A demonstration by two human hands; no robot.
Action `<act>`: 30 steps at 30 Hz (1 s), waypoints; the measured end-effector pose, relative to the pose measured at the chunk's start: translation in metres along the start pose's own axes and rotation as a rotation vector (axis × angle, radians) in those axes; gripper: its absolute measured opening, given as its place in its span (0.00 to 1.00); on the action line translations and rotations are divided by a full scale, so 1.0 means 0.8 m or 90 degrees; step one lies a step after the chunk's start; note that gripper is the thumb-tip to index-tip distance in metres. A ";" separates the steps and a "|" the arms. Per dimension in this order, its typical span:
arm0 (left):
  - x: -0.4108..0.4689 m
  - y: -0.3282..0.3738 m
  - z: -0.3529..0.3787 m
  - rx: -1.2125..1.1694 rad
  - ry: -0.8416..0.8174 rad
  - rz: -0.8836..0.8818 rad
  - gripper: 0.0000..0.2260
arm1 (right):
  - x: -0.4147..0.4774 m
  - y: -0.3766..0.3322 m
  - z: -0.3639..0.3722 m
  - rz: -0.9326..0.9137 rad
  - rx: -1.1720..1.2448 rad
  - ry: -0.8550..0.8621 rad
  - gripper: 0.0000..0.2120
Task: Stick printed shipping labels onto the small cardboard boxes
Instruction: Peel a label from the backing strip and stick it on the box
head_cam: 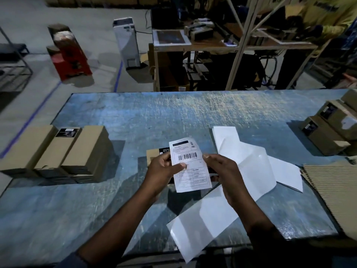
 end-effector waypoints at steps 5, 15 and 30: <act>-0.005 -0.002 -0.004 0.017 -0.021 0.012 0.17 | -0.001 0.003 0.010 -0.044 -0.015 0.002 0.07; 0.018 -0.017 -0.053 0.377 0.077 0.175 0.10 | 0.045 0.025 -0.022 0.006 0.002 0.135 0.07; 0.073 -0.026 -0.101 0.760 -0.179 0.171 0.33 | 0.103 0.017 0.014 -0.002 -0.068 0.142 0.06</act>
Point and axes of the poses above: each hand's wrist, its own x-axis towards the middle knuckle, its own z-axis out of the palm, y = z × x, the point moved 1 cm from there along x, towards the middle knuckle, and after that the axes turned 14 degrees about z, right-handed, at the moved point
